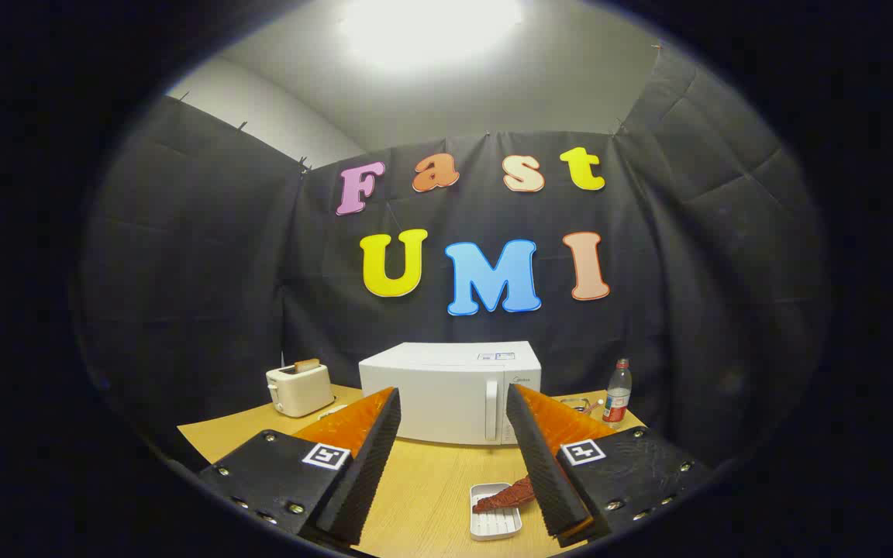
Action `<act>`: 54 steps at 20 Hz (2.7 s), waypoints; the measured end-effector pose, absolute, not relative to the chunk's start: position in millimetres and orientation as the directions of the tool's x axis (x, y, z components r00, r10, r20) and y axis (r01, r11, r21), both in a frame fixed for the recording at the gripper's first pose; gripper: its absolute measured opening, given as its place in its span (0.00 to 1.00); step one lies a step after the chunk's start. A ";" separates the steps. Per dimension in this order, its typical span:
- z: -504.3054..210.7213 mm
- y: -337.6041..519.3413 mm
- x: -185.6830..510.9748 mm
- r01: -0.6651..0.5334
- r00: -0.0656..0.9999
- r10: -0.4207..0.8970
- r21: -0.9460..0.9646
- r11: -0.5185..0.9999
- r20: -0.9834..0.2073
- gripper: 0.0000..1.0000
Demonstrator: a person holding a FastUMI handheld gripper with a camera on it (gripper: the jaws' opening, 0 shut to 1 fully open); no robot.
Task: Open the microwave, put the food inside, and close the microwave door.
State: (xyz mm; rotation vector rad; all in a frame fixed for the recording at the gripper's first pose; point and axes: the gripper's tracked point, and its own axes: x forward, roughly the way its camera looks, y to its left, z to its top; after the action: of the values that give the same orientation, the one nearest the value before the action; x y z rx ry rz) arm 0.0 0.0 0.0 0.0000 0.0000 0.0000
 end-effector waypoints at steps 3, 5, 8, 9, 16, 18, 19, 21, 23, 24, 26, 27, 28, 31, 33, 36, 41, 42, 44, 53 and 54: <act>0.0 1.6 0.2 -0.003 1.000 0.003 0.000 1.000 -0.001 0.84; 0.1 -0.3 -0.4 0.003 1.000 -0.003 -0.005 1.000 0.001 0.84; 0.0 0.1 -0.2 0.005 1.000 -0.005 -0.009 1.000 0.005 0.84; -0.2 0.3 0.2 0.005 1.000 -0.005 -0.007 1.000 0.004 0.84; -2.8 0.8 0.9 0.006 1.000 -0.006 -0.017 1.000 0.001 0.84; -3.1 0.7 1.6 0.008 1.000 -0.008 -0.019 1.000 0.001 0.84; -2.7 -0.2 2.6 0.012 1.000 -0.012 -0.021 1.000 0.003 0.84; -4.7 -2.3 7.1 0.021 1.000 -0.021 -0.025 0.999 0.004 0.83; -8.7 -3.0 14.0 0.028 1.000 -0.028 -0.040 0.999 0.001 0.84; -11.2 -5.3 17.9 0.034 0.999 -0.035 -0.047 0.998 -0.002 0.83; -14.9 -6.0 25.6 0.042 0.999 -0.043 -0.053 0.998 -0.006 0.84; -17.2 -6.8 30.4 0.046 0.999 -0.047 -0.053 0.998 -0.012 0.84; -19.1 -6.0 34.8 0.044 0.999 -0.045 -0.052 0.998 -0.014 0.84; -21.2 -5.3 47.8 0.048 0.999 -0.049 -0.067 0.997 -0.017 0.84; -22.1 -4.2 58.0 0.051 0.999 -0.052 -0.073 0.996 -0.013 0.84; -25.0 0.2 74.8 0.042 0.999 -0.043 -0.079 0.996 -0.014 0.84; -33.2 -1.9 102.5 0.052 0.998 -0.055 -0.099 0.994 -0.026 0.84; -34.9 -2.8 108.0 0.058 0.998 -0.061 -0.097 0.994 -0.028 0.84; -38.3 -3.2 118.7 0.058 0.998 -0.061 -0.092 0.994 -0.032 0.84; -86.6 -22.5 185.7 0.082 0.993 -0.088 -0.074 0.994 -0.083 0.84; -95.2 -26.6 192.1 0.089 0.991 -0.095 -0.072 0.993 -0.098 0.84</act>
State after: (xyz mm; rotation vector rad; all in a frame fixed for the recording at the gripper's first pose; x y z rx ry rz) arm 192.1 -26.6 -95.2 -0.0677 0.1020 -0.0924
